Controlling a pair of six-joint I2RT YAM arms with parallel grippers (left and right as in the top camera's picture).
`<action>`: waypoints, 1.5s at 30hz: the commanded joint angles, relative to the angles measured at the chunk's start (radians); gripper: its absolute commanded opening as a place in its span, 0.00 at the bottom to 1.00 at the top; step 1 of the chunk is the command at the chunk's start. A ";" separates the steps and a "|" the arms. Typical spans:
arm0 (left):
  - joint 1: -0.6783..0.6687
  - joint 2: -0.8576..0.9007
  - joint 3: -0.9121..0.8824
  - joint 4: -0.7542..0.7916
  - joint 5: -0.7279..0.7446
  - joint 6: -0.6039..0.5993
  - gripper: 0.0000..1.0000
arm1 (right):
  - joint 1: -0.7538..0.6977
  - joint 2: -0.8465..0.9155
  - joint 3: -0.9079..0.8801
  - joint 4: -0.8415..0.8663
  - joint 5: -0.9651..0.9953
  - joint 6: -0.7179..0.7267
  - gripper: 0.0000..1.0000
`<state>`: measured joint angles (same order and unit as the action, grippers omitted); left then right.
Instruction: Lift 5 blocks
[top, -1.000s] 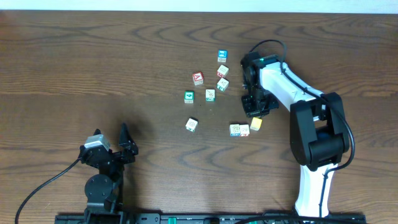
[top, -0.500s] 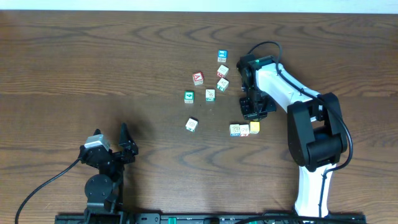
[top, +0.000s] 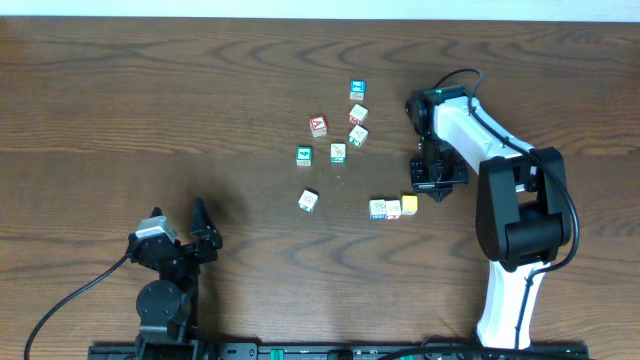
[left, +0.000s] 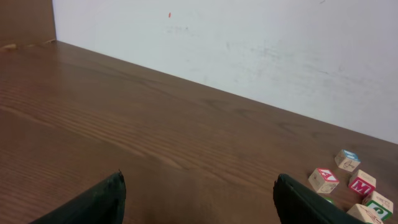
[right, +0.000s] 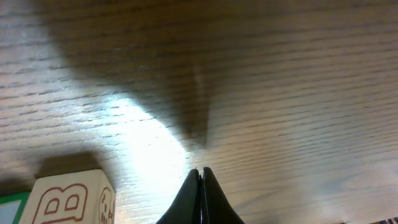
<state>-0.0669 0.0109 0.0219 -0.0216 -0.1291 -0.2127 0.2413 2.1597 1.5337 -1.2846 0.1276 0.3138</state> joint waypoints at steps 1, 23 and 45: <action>0.005 -0.004 -0.018 -0.041 -0.006 -0.002 0.76 | 0.019 0.009 -0.010 0.010 -0.006 0.003 0.01; 0.005 -0.004 -0.018 -0.041 -0.006 -0.002 0.76 | 0.079 0.009 -0.011 0.057 -0.080 -0.024 0.01; 0.005 -0.004 -0.018 -0.041 -0.006 -0.002 0.77 | 0.079 0.009 -0.011 0.220 -0.050 -0.069 0.01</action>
<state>-0.0669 0.0109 0.0219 -0.0208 -0.1291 -0.2127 0.3130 2.1586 1.5280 -1.1137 0.0639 0.2718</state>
